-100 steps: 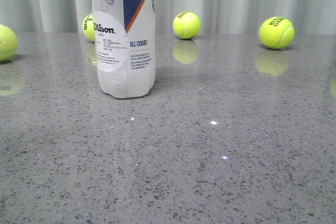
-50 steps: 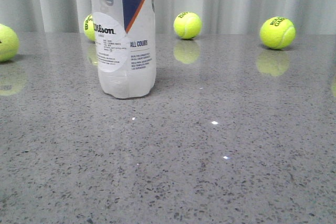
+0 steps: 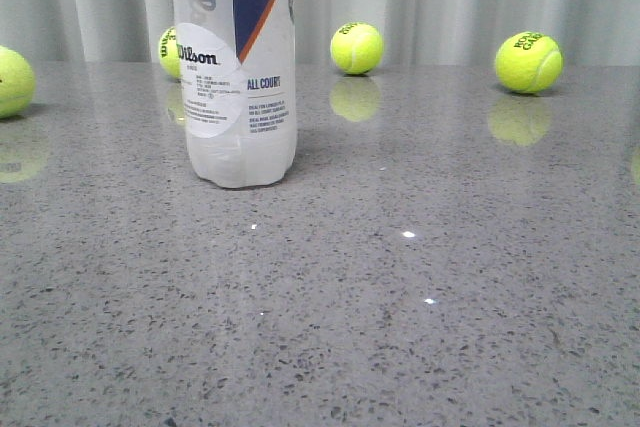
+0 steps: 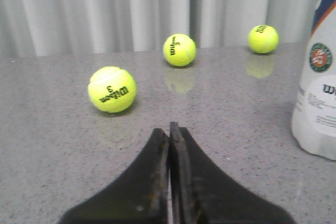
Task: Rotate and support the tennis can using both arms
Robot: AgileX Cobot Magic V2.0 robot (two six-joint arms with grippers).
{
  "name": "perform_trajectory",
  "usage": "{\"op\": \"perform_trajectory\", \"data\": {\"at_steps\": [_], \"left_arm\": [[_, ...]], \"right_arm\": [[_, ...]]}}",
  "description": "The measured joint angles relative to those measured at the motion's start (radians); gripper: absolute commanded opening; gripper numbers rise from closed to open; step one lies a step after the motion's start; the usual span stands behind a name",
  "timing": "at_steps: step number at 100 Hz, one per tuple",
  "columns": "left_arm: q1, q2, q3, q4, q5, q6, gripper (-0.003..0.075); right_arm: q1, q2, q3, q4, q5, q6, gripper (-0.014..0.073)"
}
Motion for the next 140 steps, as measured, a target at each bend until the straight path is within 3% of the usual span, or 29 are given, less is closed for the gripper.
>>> {"op": "perform_trajectory", "data": {"at_steps": [37,72,140], "left_arm": [[0.130,-0.241,0.183,-0.059,-0.058,0.058,-0.0021],[0.135,-0.245,0.183,-0.070,0.008,0.058,-0.0021],[0.135,-0.245,0.183,-0.070,0.007,0.058,-0.0021]], "right_arm": [[0.000,0.000,0.000,0.000,0.000,0.000,-0.0066],[0.000,0.000,0.002,0.000,0.000,0.000,-0.0066],[0.000,0.000,0.002,0.000,0.000,0.002,-0.0066]]}}
